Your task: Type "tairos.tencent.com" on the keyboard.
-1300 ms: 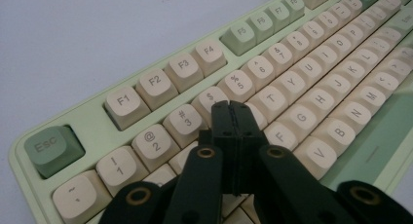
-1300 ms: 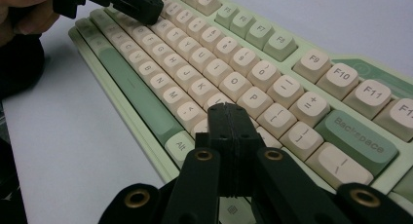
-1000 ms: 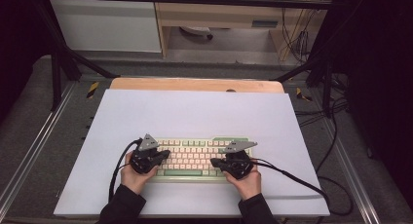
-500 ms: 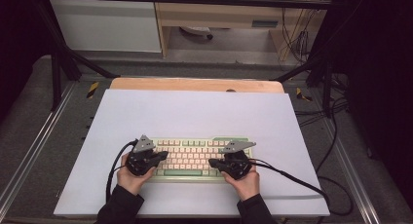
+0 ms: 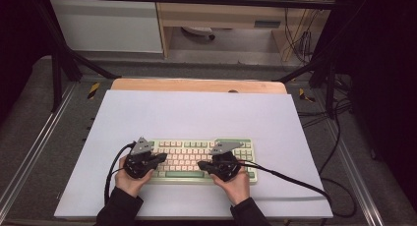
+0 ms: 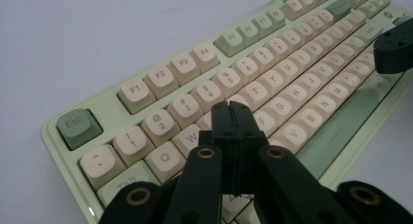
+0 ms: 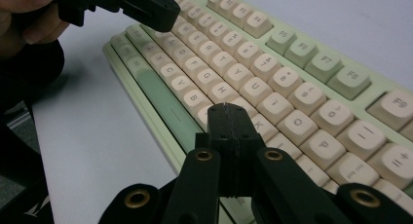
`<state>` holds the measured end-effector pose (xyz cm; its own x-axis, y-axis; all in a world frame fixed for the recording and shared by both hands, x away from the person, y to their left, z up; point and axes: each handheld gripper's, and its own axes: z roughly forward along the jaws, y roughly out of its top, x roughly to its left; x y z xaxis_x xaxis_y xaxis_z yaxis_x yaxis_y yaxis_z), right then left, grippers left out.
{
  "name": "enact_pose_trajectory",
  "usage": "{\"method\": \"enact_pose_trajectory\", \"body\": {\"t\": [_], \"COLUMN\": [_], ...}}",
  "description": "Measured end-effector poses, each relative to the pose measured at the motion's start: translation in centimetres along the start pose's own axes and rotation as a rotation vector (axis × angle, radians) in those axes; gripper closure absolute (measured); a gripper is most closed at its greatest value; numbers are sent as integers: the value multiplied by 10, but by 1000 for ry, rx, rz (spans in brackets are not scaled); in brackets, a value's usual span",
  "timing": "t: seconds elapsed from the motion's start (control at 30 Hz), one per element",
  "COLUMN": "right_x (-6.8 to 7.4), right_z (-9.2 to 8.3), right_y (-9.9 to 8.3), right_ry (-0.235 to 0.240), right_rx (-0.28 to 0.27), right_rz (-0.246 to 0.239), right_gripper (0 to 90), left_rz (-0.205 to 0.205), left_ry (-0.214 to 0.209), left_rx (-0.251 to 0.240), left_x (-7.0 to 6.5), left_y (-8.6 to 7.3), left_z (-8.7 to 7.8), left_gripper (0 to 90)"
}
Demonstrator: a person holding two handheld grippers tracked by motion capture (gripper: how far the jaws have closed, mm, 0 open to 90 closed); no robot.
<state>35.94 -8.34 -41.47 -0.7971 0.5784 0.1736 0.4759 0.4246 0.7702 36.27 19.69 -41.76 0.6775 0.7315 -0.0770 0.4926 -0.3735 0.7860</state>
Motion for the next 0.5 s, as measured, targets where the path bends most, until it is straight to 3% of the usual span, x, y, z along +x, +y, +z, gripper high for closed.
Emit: {"method": "enact_pose_trajectory", "body": {"t": [0.5], "right_x": [7], "right_z": [27], "right_y": [6], "right_ry": [17], "right_rx": [20], "right_rz": [1], "right_gripper": [900], "left_rz": [0], "left_ry": [-3], "left_rx": [-5], "left_x": [1], "left_y": [0], "left_z": [-1], "left_gripper": [900]}}
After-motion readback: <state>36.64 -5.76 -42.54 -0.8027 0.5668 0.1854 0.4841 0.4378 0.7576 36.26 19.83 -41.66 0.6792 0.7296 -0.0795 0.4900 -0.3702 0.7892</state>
